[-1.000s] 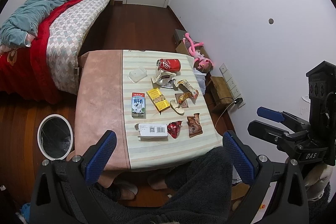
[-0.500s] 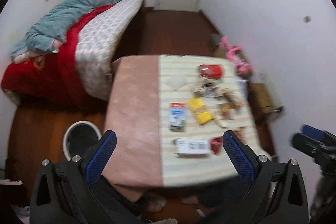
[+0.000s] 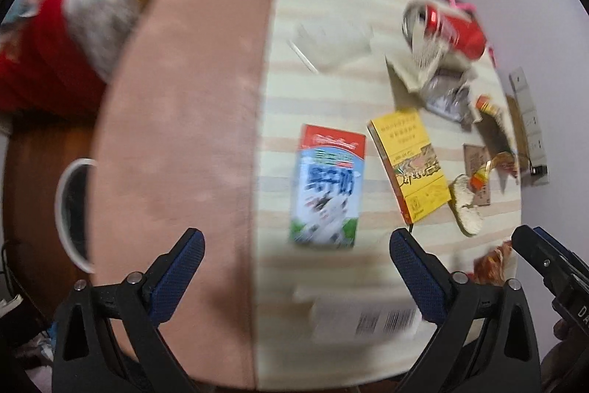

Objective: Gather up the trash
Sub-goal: 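Grasp the milk carton with left tool while right tool grasps yellow cigarette box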

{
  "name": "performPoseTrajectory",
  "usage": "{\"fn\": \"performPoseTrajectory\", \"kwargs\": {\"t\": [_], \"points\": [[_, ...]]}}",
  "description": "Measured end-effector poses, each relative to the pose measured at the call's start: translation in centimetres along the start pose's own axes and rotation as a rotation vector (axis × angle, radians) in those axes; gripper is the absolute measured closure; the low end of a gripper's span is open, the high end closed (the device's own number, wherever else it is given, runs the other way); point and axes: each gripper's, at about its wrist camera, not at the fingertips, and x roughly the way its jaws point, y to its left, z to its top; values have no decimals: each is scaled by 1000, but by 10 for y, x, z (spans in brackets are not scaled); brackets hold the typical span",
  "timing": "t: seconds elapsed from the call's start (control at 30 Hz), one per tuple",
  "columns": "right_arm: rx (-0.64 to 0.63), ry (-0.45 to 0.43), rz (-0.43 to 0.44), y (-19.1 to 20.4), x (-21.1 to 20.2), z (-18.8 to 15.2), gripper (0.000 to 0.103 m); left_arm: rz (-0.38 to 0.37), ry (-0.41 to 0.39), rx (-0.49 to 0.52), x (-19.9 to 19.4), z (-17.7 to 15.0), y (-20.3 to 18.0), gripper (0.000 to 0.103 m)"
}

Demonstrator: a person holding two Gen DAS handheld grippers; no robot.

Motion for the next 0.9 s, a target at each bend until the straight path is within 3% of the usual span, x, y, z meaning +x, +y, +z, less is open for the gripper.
{"fn": "performPoseTrajectory", "kwargs": {"t": [0.03,0.2,0.27,0.47,0.57,0.73,0.9], "points": [[6,14,-10,-4,9,4,35,-8,19,4,12,5,-4,24],[1,58,-22,-12,31,14,35,-28,37,9,38,15,-13,55],[-24,69,-14,-7,35,19,34,-38,4,-2,32,15,-11,56],[-164,121,16,39,54,40,34,32,-51,-48,9,0,26,56],[-261,160,-41,68,79,50,34,86,-70,-60,5,-7,44,56],[-355,247,-109,96,118,53,34,93,-67,-95,13,-13,57,56],[-388,235,-179,110,130,47,35,89,-81,-93,14,-5,50,56]]}}
